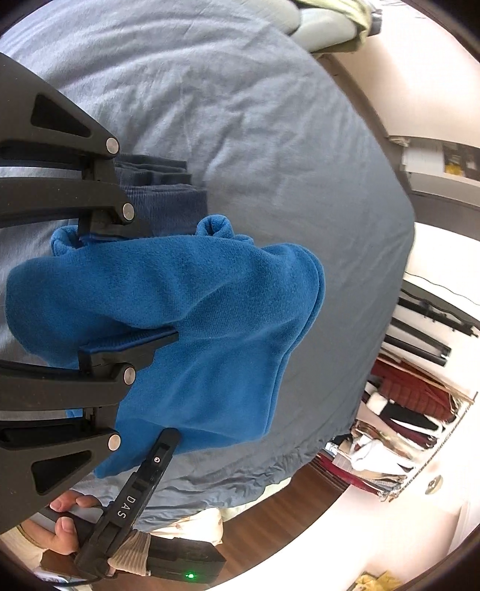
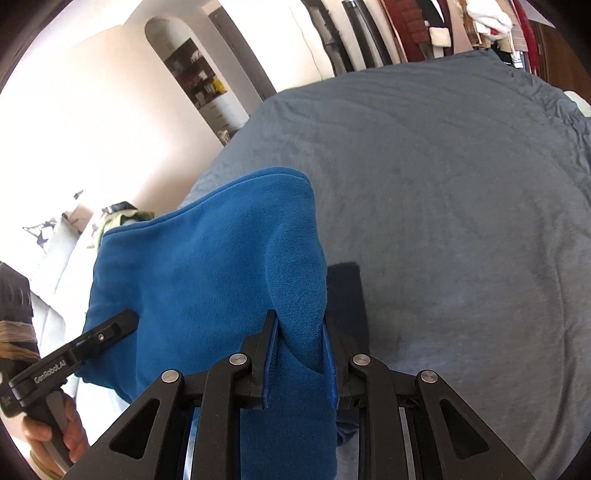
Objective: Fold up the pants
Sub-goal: 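Carry the blue pants with both grippers onto the folded navy garment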
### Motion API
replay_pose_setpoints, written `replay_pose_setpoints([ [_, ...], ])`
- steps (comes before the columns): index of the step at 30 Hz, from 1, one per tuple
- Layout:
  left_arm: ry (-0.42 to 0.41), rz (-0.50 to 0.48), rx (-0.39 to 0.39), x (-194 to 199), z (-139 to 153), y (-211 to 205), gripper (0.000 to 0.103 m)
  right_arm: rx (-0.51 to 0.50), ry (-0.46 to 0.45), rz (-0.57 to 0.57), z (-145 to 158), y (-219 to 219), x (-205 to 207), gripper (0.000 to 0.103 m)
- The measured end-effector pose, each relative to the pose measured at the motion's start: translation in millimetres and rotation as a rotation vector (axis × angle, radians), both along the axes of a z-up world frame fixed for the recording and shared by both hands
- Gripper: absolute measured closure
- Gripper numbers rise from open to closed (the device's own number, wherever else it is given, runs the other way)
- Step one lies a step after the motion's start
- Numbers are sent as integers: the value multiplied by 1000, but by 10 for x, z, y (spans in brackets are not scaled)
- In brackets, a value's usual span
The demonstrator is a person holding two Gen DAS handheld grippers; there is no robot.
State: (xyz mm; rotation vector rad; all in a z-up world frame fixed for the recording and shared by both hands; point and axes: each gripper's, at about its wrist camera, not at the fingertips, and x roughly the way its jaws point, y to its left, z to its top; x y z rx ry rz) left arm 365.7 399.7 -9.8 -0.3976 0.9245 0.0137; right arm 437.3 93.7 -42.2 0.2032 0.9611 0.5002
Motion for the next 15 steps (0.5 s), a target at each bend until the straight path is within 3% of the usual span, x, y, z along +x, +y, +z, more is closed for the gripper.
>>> replay_pose_setpoints([
  [5,26,-27,-3,108,-236,100,66,-33,9,-5,-232,102,89,81],
  [12,40,-58,1,162,-305,111,65,-71,9,-6,-415,211,108,80],
  [13,43,-58,0,160,-311,113,65,-103,-43,13,-438,204,78,79],
  [15,47,-72,-4,176,-305,116,64,-120,-39,1,-458,222,87,75],
])
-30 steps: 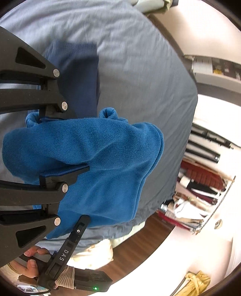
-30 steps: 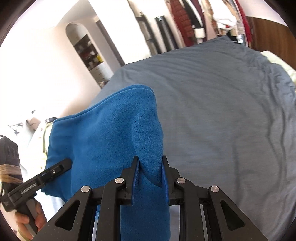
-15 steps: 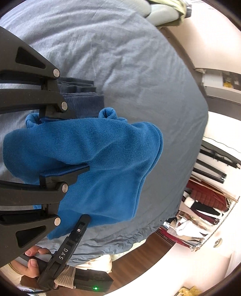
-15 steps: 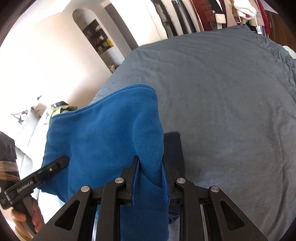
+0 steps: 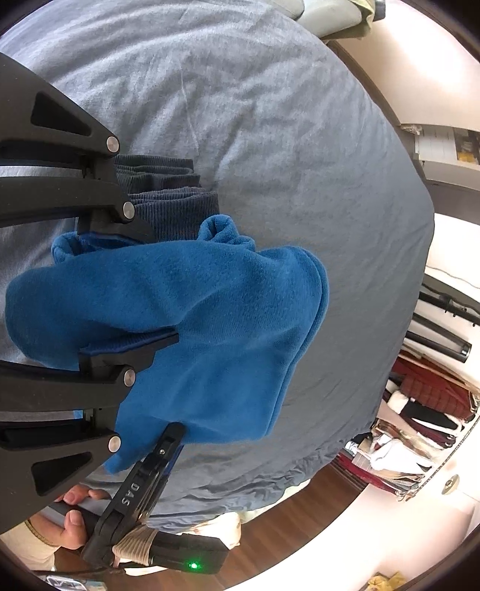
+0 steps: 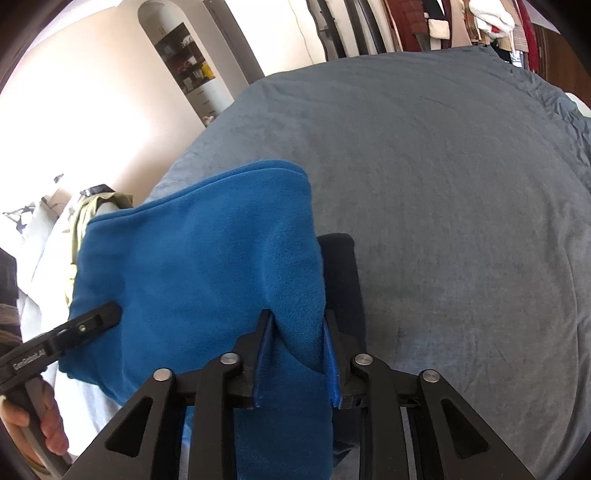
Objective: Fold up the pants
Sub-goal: 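Carry the blue pants with both grippers onto the folded navy garment, then release the blue pants on the navy stack and straighten it with both grippers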
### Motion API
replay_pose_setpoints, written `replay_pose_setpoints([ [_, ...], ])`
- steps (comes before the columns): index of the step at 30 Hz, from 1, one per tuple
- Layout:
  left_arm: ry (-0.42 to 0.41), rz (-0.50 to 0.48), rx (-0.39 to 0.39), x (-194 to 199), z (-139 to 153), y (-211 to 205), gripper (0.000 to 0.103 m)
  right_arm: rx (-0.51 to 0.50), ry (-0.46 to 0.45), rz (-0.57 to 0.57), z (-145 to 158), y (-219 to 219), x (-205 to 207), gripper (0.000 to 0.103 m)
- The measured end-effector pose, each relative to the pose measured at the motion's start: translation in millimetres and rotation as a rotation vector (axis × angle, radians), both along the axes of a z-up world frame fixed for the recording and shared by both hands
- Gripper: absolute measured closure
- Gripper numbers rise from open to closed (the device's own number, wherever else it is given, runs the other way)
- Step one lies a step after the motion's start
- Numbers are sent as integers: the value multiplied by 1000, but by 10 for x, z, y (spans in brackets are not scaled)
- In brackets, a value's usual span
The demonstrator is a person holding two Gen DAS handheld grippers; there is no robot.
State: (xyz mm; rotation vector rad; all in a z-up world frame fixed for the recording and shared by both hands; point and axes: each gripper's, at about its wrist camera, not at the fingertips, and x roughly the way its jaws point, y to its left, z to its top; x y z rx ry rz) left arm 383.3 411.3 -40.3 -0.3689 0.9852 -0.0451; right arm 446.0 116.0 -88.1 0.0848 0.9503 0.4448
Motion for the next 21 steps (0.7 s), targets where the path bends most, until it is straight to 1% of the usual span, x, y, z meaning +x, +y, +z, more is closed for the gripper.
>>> replay_pose_setpoints([
  [1,0,-6,1,2,6,-2,64,-18,-5,-10,-9,25,-4,74],
  [3,8,-9,7,11,17,1,61,-62,-13,-23,-8,24,-10,64],
  [4,11,-8,12,10,26,4,61,-82,-19,-30,-6,20,-12,55],
  [5,11,-6,25,7,50,5,59,-103,-27,-37,8,14,-18,53],
  [8,-5,21,103,-41,215,32,52,-192,-50,-63,105,8,-95,53],
  [11,-31,34,188,-115,419,44,51,-274,-107,-109,289,-16,-262,51],
  [14,-85,23,266,-137,655,-12,51,-279,-163,-75,492,20,-466,51],
  [15,-112,24,275,-126,733,-22,51,-275,-194,-61,561,45,-549,51],
  [17,-157,17,259,-63,821,-30,51,-256,-214,-49,630,79,-627,51],
  [19,-163,0,229,44,829,-66,52,-199,-200,-51,646,72,-657,51],
  [20,-162,-25,206,97,813,-103,53,-175,-188,-55,636,56,-665,51],
  [21,-170,-50,188,142,787,-145,59,-155,-171,-59,606,51,-664,51],
])
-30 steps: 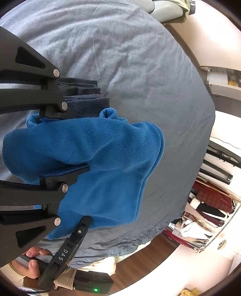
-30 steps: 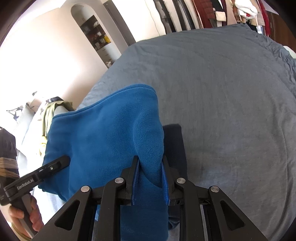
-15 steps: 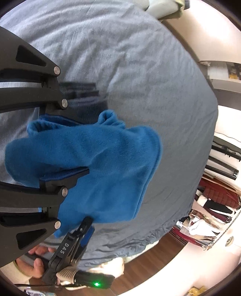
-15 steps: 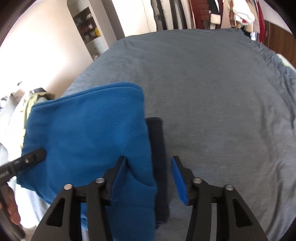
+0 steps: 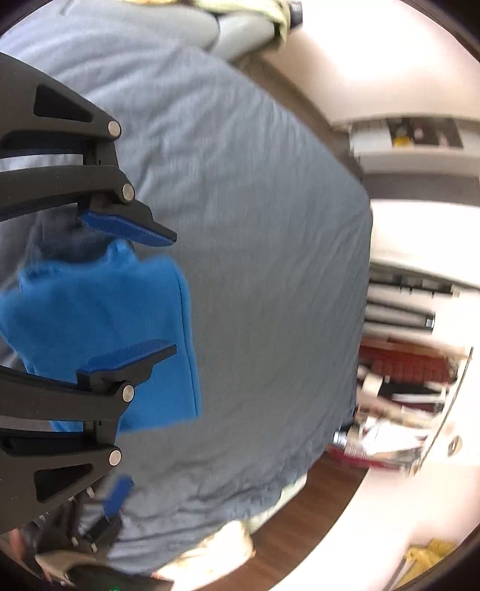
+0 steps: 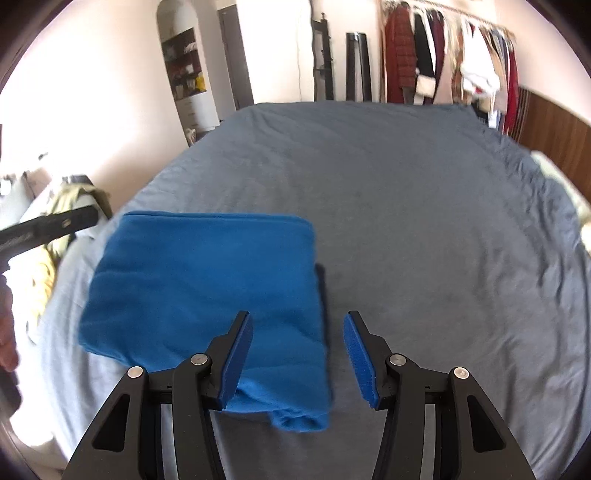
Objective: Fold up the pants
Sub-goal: 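Release the blue pants on the navy stack and straighten it with both grippers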
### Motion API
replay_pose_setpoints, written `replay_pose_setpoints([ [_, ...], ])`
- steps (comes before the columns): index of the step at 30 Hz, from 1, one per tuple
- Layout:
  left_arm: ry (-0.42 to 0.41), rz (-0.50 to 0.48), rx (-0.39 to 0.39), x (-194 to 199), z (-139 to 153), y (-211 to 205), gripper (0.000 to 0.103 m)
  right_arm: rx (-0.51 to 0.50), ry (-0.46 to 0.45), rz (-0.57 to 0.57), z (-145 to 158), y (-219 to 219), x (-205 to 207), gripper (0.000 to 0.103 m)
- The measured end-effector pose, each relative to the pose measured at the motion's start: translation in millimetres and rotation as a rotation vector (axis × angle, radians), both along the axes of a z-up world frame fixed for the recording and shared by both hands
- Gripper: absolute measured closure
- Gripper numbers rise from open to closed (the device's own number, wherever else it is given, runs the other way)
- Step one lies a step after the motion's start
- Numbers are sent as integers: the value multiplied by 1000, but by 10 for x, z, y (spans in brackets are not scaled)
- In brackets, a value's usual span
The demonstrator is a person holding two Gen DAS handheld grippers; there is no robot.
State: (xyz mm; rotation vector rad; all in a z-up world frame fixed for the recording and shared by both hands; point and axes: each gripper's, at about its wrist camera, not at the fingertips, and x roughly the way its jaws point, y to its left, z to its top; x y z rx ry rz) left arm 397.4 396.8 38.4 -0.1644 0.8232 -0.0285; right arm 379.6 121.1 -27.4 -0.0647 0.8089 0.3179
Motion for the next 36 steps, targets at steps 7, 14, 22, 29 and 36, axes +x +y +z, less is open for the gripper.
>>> replay_pose_setpoints([
  [7,55,6,43,213,-368,-31,72,89,130,-22,-382,-120,10,67],
  [14,98,26,106,218,-631,11,73,79,212,-14,-619,-29,-49,67],
  [22,116,21,101,230,-707,80,68,13,226,2,-695,105,-148,67],
  [29,57,32,112,45,-493,94,52,-68,211,-23,-559,106,-189,67],
  [36,-54,48,229,-480,-12,-121,38,-11,67,-2,-166,-55,-362,47],
])
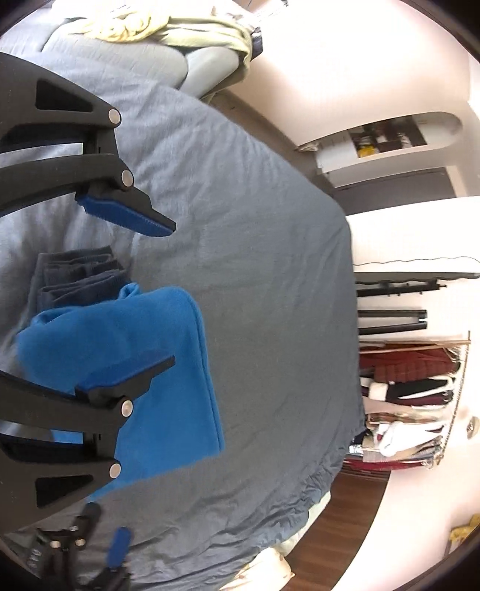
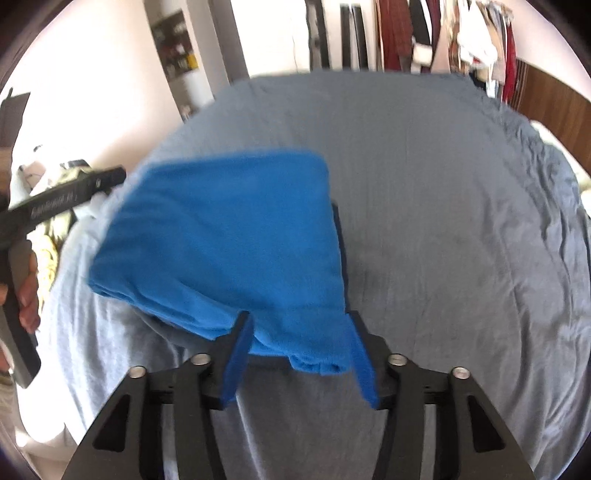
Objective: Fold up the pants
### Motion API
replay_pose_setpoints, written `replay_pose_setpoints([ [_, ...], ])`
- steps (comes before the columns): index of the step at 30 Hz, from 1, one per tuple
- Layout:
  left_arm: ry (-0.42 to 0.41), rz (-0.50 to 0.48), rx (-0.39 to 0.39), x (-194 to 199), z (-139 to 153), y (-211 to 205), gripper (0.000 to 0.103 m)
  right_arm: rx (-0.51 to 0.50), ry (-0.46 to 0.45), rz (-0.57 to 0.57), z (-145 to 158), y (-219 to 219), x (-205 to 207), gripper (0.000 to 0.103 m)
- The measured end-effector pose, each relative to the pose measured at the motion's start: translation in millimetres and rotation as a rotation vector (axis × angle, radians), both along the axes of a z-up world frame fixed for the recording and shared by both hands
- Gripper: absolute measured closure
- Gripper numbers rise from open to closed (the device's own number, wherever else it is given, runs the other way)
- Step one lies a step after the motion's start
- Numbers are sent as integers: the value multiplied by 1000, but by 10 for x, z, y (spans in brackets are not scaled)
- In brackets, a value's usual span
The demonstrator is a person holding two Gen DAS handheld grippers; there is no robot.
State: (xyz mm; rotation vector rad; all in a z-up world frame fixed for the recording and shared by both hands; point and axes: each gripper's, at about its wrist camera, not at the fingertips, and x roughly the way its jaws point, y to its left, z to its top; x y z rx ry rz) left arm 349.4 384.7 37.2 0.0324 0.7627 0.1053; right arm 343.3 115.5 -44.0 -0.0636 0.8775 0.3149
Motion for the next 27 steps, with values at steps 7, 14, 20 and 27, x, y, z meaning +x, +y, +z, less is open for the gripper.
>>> replay_pose_setpoints([
  [7,-63,99,-46,-597,77,-348,26,65,-140,46,220,-278,-139,29],
  [14,-86,86,20,-905,-282,-986,16,20,-256,72,78,-646,-326,23],
  [20,-96,53,61,-1036,-737,-1449,16,-15,-315,58,-227,-954,-346,22],
  [27,-144,62,22,-1229,-1021,-1757,13,-11,-321,49,-510,-1232,-396,22],
])
